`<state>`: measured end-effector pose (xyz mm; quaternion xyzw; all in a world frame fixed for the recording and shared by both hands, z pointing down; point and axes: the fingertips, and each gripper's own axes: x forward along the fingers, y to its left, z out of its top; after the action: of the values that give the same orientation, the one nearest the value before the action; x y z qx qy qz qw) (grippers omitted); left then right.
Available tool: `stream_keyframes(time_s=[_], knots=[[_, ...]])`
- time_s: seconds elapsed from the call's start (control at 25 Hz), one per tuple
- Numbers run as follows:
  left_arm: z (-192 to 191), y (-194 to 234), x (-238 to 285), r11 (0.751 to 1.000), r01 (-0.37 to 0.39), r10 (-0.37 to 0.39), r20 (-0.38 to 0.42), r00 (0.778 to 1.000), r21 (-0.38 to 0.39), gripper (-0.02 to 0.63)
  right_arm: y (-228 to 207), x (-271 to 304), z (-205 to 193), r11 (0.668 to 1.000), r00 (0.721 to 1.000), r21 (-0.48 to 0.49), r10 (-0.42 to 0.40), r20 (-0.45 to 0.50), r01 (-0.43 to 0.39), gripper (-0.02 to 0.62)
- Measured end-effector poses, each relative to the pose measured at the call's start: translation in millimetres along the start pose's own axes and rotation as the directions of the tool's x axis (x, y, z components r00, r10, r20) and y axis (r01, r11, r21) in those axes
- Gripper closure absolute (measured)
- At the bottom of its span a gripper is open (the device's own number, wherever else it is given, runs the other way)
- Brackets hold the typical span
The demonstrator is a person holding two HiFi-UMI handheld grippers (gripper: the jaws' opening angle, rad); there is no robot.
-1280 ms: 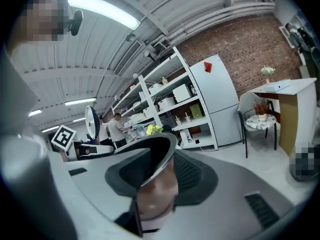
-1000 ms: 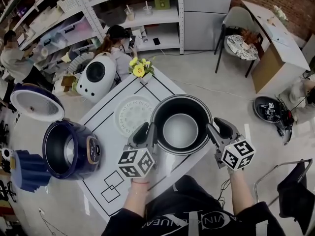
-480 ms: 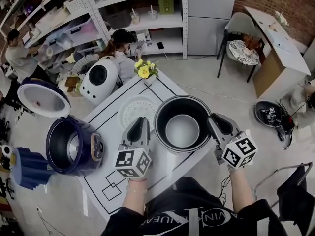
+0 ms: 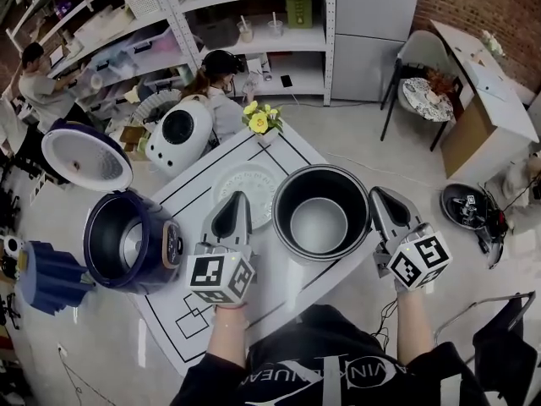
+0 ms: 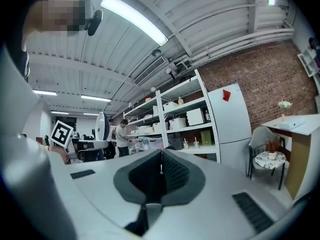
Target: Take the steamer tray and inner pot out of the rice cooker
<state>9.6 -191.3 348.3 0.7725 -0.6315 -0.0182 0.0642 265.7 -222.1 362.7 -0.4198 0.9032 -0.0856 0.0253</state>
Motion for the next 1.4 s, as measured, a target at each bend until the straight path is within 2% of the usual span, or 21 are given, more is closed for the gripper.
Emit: stream_keyframes(time_s=[0.76,1.4], knots=[[55,7,-18,0.997,-0.063,0.057,0.109,0.992,0.051,0.592,17,8,41,0.995,0.996,-0.086,0.061,0.072,-0.055,0.597],[52,21,-34,0.996,-0.088,0.085,0.099,0.991,0.029,0.592,33,26,46,0.993,0.994,-0.079,0.089,0.070,-0.084,0.597]])
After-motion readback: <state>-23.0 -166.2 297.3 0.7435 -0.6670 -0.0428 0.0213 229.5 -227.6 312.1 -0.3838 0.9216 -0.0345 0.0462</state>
